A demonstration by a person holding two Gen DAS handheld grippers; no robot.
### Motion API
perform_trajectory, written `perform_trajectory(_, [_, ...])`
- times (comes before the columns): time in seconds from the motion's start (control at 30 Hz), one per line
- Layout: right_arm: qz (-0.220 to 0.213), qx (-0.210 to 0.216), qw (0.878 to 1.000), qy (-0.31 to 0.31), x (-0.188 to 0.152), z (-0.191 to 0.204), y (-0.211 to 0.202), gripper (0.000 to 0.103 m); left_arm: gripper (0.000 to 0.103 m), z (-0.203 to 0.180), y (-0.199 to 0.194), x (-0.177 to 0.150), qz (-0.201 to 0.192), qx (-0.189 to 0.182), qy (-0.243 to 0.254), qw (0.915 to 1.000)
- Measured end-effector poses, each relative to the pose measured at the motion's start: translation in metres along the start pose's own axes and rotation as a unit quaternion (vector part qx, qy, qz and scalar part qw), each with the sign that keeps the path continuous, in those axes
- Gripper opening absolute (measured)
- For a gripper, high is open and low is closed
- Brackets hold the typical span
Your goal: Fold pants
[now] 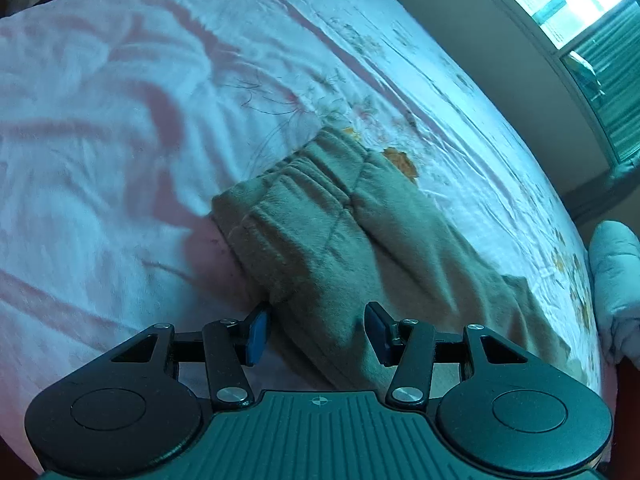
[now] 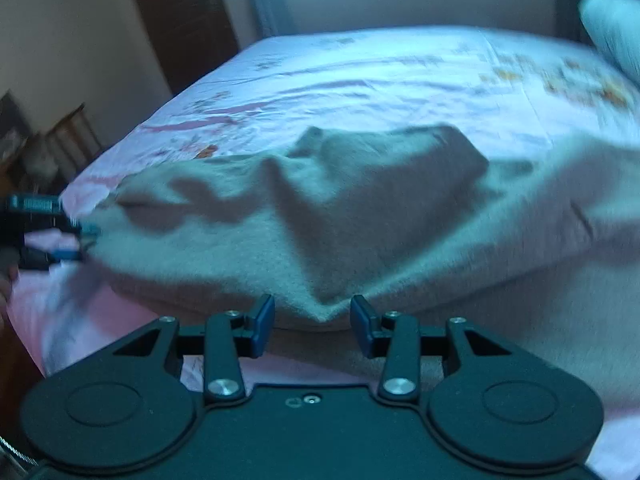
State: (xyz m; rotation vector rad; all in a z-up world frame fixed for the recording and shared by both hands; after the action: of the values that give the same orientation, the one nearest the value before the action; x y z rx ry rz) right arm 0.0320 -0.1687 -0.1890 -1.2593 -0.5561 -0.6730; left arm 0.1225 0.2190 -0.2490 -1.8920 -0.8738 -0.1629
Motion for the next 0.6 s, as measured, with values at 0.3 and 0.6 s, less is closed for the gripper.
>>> perform_trajectory(0.3, [0.042, 0.031, 0.98, 0.192, -0.006, -0.032, 0.02, 0.036, 0.036, -0.008, 0.007, 0.006, -0.024, 0.019, 0.022, 0.9993])
perform_trajectory(0.6, [0.038, 0.012, 0.947, 0.319, -0.014, -0.064, 0.014, 0.036, 0.027, -0.017, -0.004, 0.01, -0.045, 0.014, 0.056, 0.9973])
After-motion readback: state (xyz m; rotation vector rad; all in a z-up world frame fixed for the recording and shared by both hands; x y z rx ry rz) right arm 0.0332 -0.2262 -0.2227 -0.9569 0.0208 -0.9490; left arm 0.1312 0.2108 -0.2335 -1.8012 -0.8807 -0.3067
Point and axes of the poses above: each gripper's, at about its wrist camera, not at the fingertips, and y roughly the way its jaws point, z to its left, x to its top, the point moved 3 cm from there along y, roughly the way its jaws point, and after that the axes turned 4 degrees about -z, right-handed, at the moved point
